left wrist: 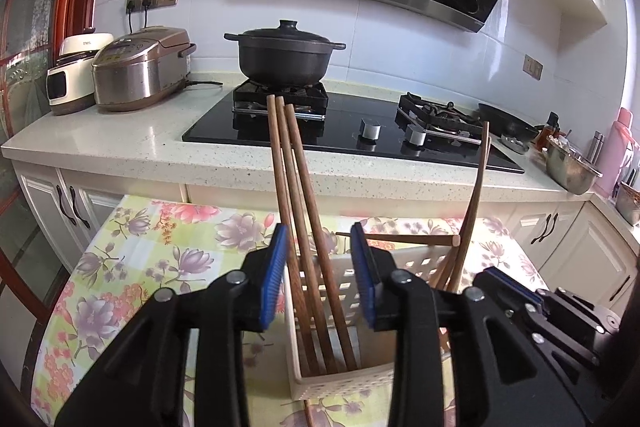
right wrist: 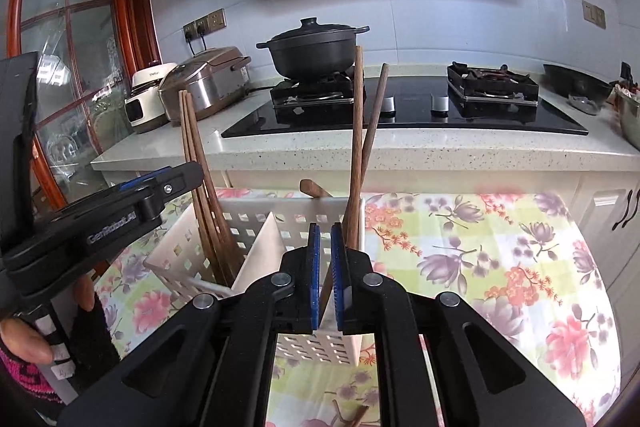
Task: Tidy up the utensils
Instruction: 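Grasp the chopstick lying across the caddy rim with the right gripper, then lift that chopstick upright with the right gripper and lower it into the caddy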
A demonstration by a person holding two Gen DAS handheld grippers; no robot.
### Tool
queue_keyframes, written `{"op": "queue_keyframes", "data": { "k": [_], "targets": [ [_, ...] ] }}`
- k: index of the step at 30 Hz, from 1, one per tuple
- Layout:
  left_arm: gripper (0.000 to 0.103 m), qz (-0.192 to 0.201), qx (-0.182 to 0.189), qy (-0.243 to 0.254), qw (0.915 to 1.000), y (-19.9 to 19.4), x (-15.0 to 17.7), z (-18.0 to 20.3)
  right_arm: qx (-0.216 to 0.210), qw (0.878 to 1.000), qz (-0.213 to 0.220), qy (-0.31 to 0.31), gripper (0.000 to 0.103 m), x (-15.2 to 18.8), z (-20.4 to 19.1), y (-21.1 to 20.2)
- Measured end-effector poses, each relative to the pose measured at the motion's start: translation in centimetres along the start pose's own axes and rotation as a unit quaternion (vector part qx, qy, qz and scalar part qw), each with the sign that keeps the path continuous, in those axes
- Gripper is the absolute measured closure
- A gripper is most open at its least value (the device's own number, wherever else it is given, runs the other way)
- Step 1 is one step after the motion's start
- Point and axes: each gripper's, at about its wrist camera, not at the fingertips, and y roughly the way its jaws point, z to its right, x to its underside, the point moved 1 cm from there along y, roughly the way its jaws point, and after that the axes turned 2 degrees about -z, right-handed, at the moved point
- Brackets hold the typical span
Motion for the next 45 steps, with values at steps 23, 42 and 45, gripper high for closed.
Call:
{"op": "queue_keyframes", "data": {
  "k": [23, 42, 45],
  "targets": [
    [0.050, 0.036, 0.009, 0.012, 0.9992, -2.2, -0.4, 0.1, 0.016, 1.000, 0.016, -0.015, 0.092, -2.2, -1.8, 3.0],
    [0.050, 0.049, 0.017, 0.006, 0.9986, -7.8, 1.5, 1.1, 0.004, 0.994, 0.101, -0.039, 0.094, 4.1, -1.6, -11.2],
    [0.050, 0.050, 0.017, 0.013, 0.9985, -9.3, 2.4, 1.9, 0.009, 0.996, 0.085, -0.032, 0.094, 6.8, -1.0, -12.2]
  ]
}}
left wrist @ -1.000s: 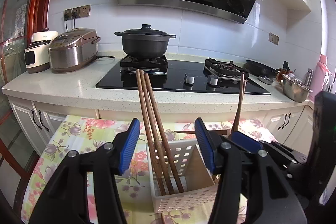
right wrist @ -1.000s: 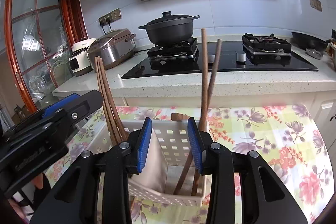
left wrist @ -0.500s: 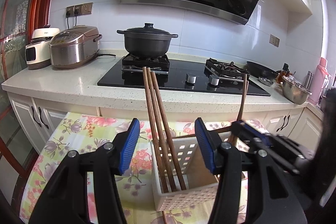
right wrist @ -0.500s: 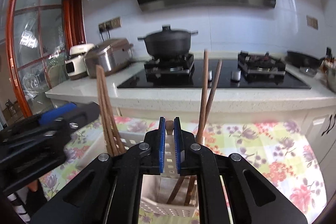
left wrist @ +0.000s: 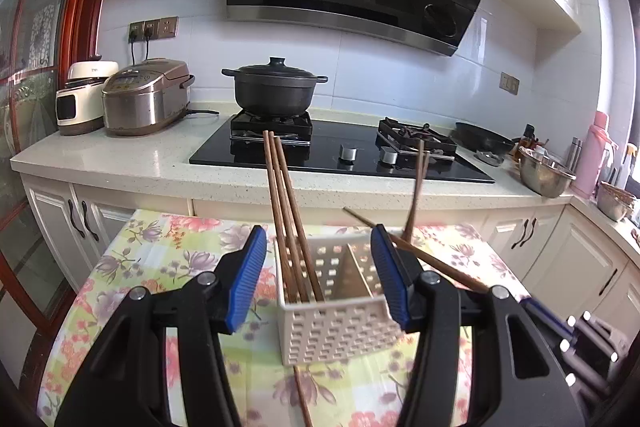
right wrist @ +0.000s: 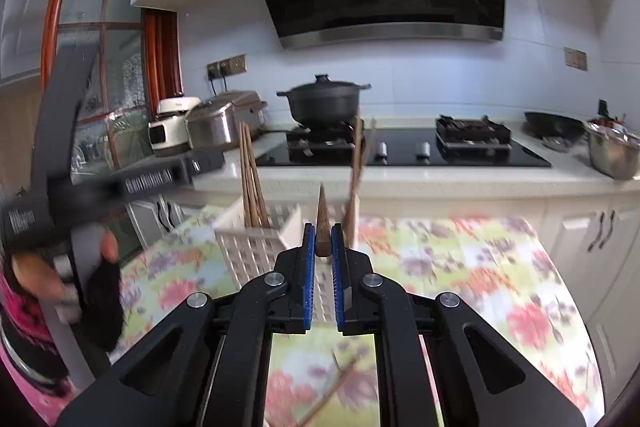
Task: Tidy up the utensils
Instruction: 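Lift that chopstick upright with the right gripper and lower it into the caddy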
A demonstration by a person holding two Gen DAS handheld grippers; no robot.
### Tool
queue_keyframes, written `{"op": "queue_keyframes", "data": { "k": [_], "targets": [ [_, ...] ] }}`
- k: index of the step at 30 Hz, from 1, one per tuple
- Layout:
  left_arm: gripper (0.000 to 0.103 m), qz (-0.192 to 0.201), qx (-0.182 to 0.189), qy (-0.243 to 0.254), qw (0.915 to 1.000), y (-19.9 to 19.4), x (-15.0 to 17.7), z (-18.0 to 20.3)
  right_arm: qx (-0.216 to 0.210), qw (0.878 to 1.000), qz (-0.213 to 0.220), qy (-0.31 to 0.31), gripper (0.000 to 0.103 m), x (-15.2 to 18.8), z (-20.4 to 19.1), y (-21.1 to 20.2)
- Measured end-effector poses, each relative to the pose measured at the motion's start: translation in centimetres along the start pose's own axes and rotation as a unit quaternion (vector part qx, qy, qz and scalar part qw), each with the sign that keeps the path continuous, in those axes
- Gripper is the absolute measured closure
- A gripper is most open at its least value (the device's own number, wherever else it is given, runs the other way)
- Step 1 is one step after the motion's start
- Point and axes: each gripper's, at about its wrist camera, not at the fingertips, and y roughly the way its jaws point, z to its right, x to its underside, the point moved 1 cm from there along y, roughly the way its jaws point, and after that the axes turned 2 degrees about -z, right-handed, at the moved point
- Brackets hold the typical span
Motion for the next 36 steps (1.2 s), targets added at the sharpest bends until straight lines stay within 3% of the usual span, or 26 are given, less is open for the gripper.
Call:
{"op": "queue_keyframes", "data": {
  "k": [8, 14, 25, 28, 30, 36],
  "targets": [
    [0.049, -0.001, 0.004, 0.004, 1.0000, -2.8, 1.8, 1.1, 0.001, 0.997, -0.071, -0.011, 0.094, 5.3, 0.3, 1.2],
    [0.049, -0.008, 0.001, 0.002, 1.0000, -2.1, 2.3, 1.0, -0.007, 0.994, -0.113, -0.008, 0.094, 6.7, 0.2, 4.4],
    [0.049, -0.033, -0.013, -0.016, 0.9992, 1.1, 3.0, -2.0, -0.018, 0.989, -0.144, -0.012, 0.091, 6.7, -0.5, 8.2],
    [0.049, -0.039, -0.014, -0.016, 0.9990, 1.7, 3.4, -2.3, -0.019, 0.989, -0.148, -0.004, 0.079, 6.2, -0.5, 9.0],
    [0.049, -0.040, -0.016, -0.013, 0.9990, 2.0, 3.5, -2.4, -0.024, 0.989, -0.149, 0.000, 0.062, 6.2, -0.4, 9.1],
    [0.049, -0.043, -0.015, -0.015, 0.9989, 2.4, 3.6, -2.5, -0.018, 0.989, -0.147, -0.008, 0.066, 6.0, -0.3, 9.9]
  ]
}}
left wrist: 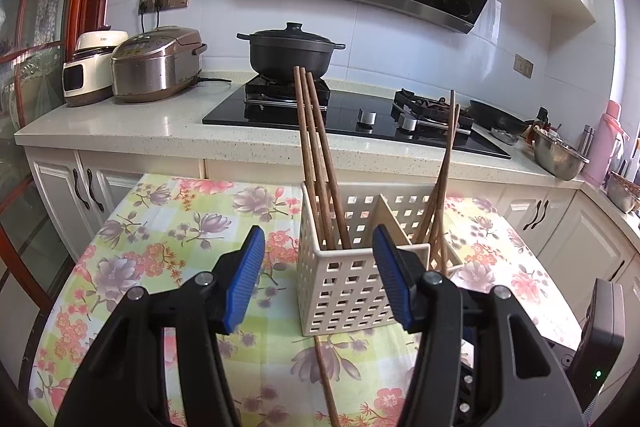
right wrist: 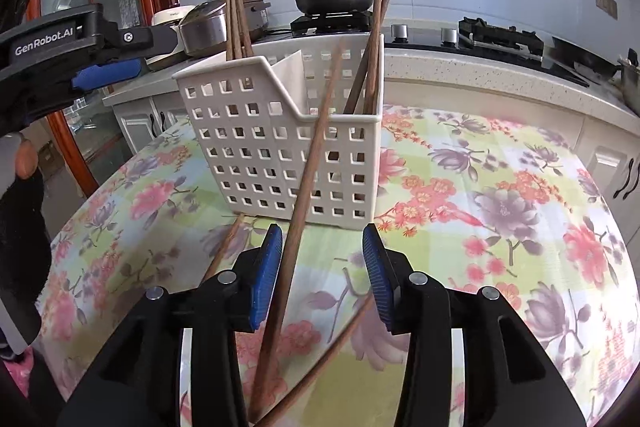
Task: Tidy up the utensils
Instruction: 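Lift that chopstick upright with the right gripper and lower it into the caddy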
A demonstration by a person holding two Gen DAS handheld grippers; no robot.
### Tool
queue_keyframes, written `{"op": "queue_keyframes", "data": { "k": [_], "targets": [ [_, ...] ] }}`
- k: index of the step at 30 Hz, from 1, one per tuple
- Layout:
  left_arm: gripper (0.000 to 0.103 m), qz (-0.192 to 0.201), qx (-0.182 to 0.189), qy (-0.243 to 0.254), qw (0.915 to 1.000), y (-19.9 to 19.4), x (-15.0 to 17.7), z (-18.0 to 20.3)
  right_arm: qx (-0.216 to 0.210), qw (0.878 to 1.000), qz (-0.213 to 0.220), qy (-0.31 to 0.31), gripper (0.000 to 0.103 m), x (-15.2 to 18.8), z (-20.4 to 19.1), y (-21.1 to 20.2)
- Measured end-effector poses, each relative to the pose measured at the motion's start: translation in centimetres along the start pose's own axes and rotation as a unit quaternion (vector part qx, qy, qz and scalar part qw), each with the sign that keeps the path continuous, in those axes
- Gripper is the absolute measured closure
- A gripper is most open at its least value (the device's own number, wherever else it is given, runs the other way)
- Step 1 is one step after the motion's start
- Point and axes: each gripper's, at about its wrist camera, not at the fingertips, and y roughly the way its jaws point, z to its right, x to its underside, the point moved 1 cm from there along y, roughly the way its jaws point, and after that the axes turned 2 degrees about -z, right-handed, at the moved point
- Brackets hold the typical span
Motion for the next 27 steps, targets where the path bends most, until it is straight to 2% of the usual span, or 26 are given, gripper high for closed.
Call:
{"op": "queue_keyframes", "data": {
  "k": [2, 5, 11, 17, 22, 27],
  "targets": [
    [0.049, 0.000, -0.001, 0.001, 1.0000, 0.1, 0.1, 0.0, -0.005, 1.000, -0.004, -0.001, 0.070, -0.4, -0.2, 0.6],
    [0.049, -0.001, -0.002, 0.000, 1.0000, 0.2, 0.2, -0.1, -0.001, 1.000, -0.006, -0.008, 0.090, -1.1, -0.7, 1.2],
    [0.049, -0.004, -0.005, -0.001, 1.0000, 0.4, 0.3, -0.5, -0.011, 1.000, 0.006, 0.000, 0.090, -3.1, -0.9, 0.8],
    [0.047, 0.001, -0.004, -0.005, 1.0000, 0.1, 0.2, -0.7, 0.004, 1.000, 0.002, -0.022, 0.093, -4.4, -1.6, 0.8],
    [0.047, 0.000, -0.004, -0.007, 1.0000, 0.0, 0.2, -1.2, -0.001, 0.999, 0.040, -0.003, 0.096, -4.9, -1.3, -1.5],
    [0.047, 0.003, -0.003, -0.003, 1.0000, -0.4, 0.1, -1.1, -0.006, 0.995, 0.097, 0.009, 0.096, -6.7, -1.0, -5.0]
  ]
}}
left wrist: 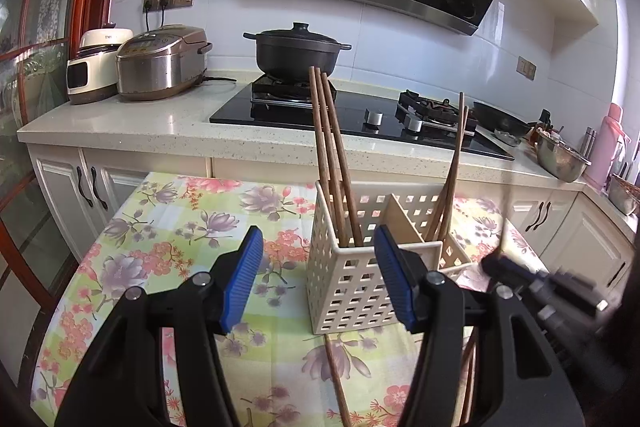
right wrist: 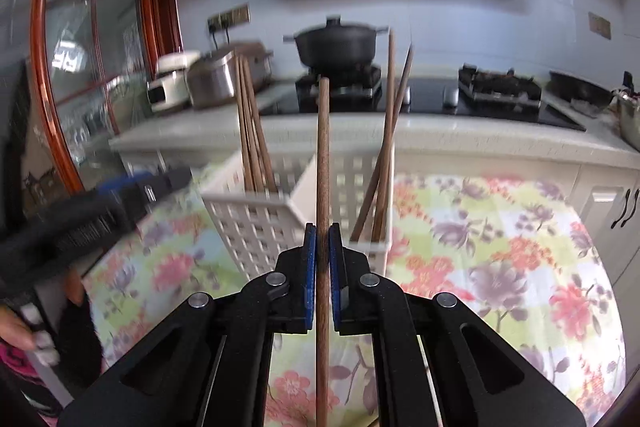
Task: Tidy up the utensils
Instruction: 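Lift that chopstick upright with the right gripper and lower it into the caddy, then open the right gripper to release the chopstick while the left gripper moves back over the table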
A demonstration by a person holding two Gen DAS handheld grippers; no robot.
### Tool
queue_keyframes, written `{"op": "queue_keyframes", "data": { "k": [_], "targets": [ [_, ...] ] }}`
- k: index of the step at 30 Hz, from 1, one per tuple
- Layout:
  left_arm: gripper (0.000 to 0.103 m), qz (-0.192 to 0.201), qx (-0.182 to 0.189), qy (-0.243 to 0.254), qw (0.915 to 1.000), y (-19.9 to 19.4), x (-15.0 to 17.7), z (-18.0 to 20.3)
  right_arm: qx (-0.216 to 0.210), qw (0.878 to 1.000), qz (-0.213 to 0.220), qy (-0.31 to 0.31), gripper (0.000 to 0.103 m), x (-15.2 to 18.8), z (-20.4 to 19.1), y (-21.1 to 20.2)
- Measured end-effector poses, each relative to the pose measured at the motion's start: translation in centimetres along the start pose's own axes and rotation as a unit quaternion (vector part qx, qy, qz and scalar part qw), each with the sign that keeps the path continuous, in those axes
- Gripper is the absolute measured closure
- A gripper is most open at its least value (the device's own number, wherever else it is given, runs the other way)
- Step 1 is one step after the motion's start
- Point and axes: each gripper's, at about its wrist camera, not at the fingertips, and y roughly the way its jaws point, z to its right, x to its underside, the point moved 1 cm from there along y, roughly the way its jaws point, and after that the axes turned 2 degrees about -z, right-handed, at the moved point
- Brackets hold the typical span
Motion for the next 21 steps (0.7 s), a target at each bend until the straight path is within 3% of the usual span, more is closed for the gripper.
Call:
{"op": "queue_keyframes", "data": {
  "k": [12, 21],
  "targets": [
    [0.046, 0.012, -0.013, 0.023, 0.9996, -0.3, -0.1, 0.9, 0.013, 0.997, 0.078, -0.016, 0.097, -7.7, -0.6, -3.4],
    [0.043, 0.018, -0.023, 0.024, 0.9993, -0.4, -0.4, 0.3, 0.025, 0.994, 0.107, -0.012, 0.096, -10.7, 0.2, -1.6]
  ]
}}
